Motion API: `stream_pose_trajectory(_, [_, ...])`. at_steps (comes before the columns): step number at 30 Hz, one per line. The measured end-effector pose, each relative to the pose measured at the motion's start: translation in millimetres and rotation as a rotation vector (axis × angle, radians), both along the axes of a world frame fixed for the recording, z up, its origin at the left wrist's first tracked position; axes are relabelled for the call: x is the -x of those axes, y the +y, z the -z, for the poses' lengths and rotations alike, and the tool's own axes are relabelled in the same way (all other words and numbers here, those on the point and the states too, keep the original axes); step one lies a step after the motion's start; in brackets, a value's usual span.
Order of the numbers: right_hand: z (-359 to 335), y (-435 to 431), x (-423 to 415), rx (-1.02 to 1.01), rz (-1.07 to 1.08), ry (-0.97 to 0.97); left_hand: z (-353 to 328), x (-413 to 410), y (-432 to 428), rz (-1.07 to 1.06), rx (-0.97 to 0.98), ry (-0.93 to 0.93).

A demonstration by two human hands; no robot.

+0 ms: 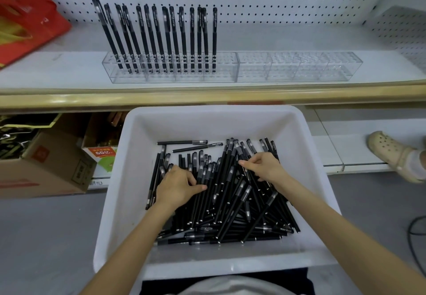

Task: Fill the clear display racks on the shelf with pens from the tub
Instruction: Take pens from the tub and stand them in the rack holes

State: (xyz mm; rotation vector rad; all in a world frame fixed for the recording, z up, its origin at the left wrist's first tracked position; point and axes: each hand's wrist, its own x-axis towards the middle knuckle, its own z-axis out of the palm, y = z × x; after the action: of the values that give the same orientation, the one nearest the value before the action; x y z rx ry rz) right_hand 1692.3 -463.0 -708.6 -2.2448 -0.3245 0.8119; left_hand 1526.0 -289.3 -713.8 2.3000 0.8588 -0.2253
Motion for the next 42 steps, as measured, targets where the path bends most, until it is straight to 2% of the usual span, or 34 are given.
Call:
stream_pose_trajectory(4, [-2, 1, 0, -0.031, 0.005, 0.026, 2, 1, 9, -0.134, 0.260, -0.101])
stream_pose_trajectory(9, [-7, 1, 1, -0.070, -0.004, 0.079, -13, 4, 12, -0.276, 0.470, -0.206])
stream_pose_trajectory(14, [-23, 2, 2, -0.179, -0.019, 0.060, -31, 3, 14, -0.300, 0.557, -0.297])
stream_pose_trajectory(17, [-37, 3, 2, -0.321, -0.040, 0.136, -44, -4, 13, -0.282, 0.628, -0.353])
stream_pose_trajectory(22, [-53, 8, 1, -0.582, 0.023, 0.349, -58, -21, 11, -0.218, 0.650, -0.428])
stream_pose_trajectory(25, [-58, 14, -2, -0.659, 0.038, 0.387, -66, -30, 8, -0.209, 0.678, -0.469])
stream_pose_trajectory(28, [-61, 21, -5, -0.727, 0.062, 0.363, -74, -39, 10, -0.196, 0.707, -0.486])
stream_pose_trajectory(33, [-71, 32, -11, -0.708, 0.101, 0.233, -89, -49, 15, -0.161, 0.690, -0.535])
stream_pose_trajectory(42, [-120, 52, -28, -0.816, -0.048, 0.158, -132, -63, 29, -0.102, 0.568, -0.704])
